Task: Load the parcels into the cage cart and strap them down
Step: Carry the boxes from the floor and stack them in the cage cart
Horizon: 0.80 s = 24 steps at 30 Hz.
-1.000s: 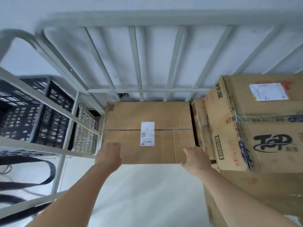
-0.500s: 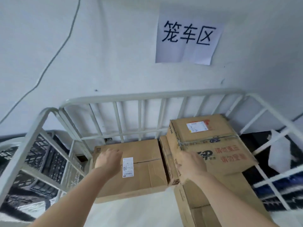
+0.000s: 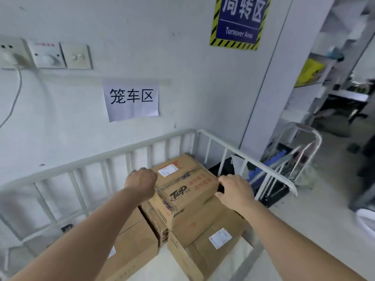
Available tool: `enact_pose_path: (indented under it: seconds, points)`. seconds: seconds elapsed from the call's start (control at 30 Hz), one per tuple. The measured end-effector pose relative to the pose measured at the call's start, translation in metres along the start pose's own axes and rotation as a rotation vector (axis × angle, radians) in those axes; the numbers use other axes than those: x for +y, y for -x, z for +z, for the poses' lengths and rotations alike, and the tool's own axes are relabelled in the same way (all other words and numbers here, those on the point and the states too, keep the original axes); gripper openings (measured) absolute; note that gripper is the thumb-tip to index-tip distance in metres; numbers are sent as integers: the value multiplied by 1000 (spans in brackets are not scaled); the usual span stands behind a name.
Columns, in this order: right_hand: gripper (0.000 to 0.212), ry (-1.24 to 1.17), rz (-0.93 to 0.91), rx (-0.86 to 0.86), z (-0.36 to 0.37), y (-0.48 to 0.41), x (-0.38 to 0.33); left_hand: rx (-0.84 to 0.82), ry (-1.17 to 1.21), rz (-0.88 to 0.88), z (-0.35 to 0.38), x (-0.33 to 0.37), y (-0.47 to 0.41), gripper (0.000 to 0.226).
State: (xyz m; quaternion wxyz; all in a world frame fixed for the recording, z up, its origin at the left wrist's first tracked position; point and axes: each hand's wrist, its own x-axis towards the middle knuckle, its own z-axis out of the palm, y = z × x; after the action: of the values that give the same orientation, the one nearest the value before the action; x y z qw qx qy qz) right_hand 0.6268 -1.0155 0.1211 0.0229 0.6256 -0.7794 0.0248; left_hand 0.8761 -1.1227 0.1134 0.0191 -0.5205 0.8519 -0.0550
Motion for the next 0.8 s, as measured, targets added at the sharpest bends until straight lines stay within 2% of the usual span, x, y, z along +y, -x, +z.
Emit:
enact_pose_path:
  seconds: [0.13,0.4,0.8]
  points:
    - [38,65,137,47,-36,58,51,105,-11,141,-40,64,4,24]
    - [42,171,418,72,-92,211,162,139,35,408,-95,223,43,38]
    - [49,221,876,31,-123,484,289,214,70,854,-138,469,188,25]
